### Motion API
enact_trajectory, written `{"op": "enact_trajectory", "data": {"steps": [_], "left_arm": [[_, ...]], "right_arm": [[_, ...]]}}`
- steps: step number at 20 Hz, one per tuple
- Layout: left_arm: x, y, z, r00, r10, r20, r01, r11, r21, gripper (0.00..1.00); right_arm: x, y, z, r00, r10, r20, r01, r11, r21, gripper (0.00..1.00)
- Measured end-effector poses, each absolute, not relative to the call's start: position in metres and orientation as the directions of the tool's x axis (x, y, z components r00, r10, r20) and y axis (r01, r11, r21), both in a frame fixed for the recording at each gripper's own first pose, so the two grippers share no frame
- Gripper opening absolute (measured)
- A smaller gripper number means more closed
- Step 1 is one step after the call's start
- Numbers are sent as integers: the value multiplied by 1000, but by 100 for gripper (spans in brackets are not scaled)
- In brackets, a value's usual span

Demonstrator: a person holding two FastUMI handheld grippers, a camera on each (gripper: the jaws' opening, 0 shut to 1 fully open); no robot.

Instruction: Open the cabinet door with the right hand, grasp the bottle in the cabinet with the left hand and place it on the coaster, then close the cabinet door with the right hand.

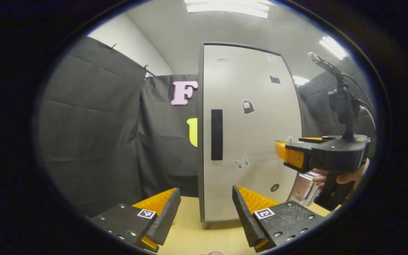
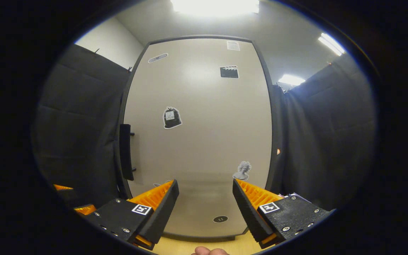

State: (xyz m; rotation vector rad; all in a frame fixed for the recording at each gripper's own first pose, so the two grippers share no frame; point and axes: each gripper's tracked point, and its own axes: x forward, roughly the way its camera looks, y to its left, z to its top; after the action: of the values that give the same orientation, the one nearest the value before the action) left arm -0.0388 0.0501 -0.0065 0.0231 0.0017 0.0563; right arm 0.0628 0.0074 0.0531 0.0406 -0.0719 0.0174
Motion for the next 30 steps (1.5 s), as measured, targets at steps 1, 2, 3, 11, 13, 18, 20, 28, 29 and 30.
{"op": "enact_trajectory", "data": {"steps": [1,2,3,11,13,18,20,28,29,30], "left_arm": [[-43,57,-8,998,65,-5,-65,997,30,84],[-47,63,-10,997,72,-6,-72,997,34,84],[-51,70,-12,997,82,-7,-82,996,37,84],[-84,122,-22,984,176,-27,-176,984,-3,87],[-92,130,-26,981,191,-29,-191,982,0,87],[-101,139,-34,979,198,-50,-199,980,-8,87],[-104,145,-30,979,200,-43,-201,979,-21,84],[-105,149,-36,978,200,-56,-203,978,-39,85],[-103,148,-36,979,198,-56,-200,979,-40,85],[-101,146,-36,980,192,-55,-194,980,-39,85]], "right_arm": [[65,20,58,995,49,89,-54,997,52,94],[68,31,64,992,73,100,-79,995,64,95],[69,41,67,990,92,108,-100,992,74,94],[89,129,93,965,204,166,-216,974,63,94],[100,149,92,962,227,151,-238,969,64,94],[124,176,82,968,237,83,-238,971,-1,90],[134,184,72,966,255,35,-253,966,-60,80],[141,173,63,957,285,-47,-287,956,-54,29],[142,173,62,956,290,-51,-293,954,-58,27],[141,173,62,952,300,-59,-303,952,-50,24]]}}
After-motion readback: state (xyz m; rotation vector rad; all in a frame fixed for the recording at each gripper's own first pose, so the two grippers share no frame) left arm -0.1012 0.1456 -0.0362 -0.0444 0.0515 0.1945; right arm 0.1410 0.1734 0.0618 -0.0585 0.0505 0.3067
